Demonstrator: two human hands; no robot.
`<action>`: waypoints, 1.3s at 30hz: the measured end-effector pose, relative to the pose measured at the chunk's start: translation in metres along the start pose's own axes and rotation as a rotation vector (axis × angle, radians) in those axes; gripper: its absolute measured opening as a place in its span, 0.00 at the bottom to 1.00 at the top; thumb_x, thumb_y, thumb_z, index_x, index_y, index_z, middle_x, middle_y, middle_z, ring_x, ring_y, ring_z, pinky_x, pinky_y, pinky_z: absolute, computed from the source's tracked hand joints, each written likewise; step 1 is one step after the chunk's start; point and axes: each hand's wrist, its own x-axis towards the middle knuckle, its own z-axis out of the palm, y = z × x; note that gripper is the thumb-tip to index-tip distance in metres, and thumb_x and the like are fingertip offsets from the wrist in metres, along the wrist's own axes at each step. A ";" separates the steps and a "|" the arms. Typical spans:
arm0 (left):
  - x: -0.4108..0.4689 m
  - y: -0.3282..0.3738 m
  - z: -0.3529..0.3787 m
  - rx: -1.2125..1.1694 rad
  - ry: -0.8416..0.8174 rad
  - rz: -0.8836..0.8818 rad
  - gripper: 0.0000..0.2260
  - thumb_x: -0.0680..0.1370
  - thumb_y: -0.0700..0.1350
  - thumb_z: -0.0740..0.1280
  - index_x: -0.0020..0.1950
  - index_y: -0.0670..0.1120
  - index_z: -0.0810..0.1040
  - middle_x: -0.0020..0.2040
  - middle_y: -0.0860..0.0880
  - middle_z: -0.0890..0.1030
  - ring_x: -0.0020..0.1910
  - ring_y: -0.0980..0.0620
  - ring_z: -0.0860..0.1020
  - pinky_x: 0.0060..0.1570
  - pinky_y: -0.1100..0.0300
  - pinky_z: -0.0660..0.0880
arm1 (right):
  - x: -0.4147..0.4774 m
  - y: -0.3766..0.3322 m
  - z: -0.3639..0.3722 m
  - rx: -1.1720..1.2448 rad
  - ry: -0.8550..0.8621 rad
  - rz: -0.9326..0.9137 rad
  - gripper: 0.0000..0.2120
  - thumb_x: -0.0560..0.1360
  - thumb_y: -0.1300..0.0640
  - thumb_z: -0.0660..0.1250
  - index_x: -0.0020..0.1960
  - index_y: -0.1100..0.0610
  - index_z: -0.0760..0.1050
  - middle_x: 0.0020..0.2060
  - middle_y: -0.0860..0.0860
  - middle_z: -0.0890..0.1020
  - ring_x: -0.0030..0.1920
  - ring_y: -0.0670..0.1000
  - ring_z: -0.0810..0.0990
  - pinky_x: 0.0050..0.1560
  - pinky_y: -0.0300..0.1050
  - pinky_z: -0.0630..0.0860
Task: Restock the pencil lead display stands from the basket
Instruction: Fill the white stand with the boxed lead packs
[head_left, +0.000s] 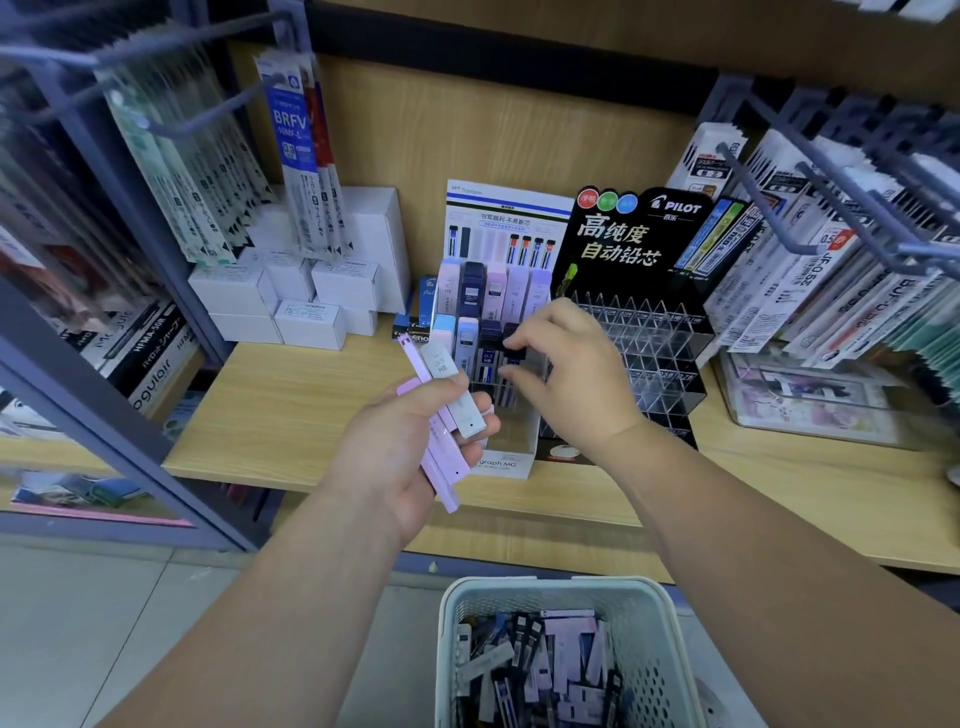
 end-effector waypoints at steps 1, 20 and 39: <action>0.000 0.000 -0.001 0.011 -0.004 0.002 0.04 0.78 0.43 0.70 0.52 0.46 0.78 0.42 0.45 0.85 0.37 0.47 0.84 0.39 0.56 0.75 | 0.001 -0.002 -0.002 0.033 0.020 0.008 0.07 0.73 0.57 0.77 0.49 0.56 0.82 0.46 0.50 0.78 0.49 0.53 0.77 0.49 0.48 0.76; -0.010 -0.003 0.006 0.345 -0.154 -0.071 0.11 0.77 0.45 0.72 0.57 0.42 0.81 0.46 0.42 0.86 0.36 0.45 0.84 0.36 0.57 0.77 | -0.018 -0.029 -0.062 1.043 -0.171 0.694 0.09 0.74 0.71 0.71 0.50 0.59 0.81 0.38 0.53 0.85 0.37 0.48 0.82 0.38 0.40 0.78; 0.001 0.005 -0.010 0.186 0.040 -0.051 0.12 0.74 0.46 0.75 0.55 0.44 0.81 0.32 0.46 0.78 0.26 0.49 0.74 0.29 0.59 0.74 | -0.034 -0.009 0.003 0.017 -0.024 0.175 0.10 0.70 0.59 0.78 0.50 0.51 0.83 0.38 0.44 0.82 0.47 0.45 0.75 0.46 0.40 0.71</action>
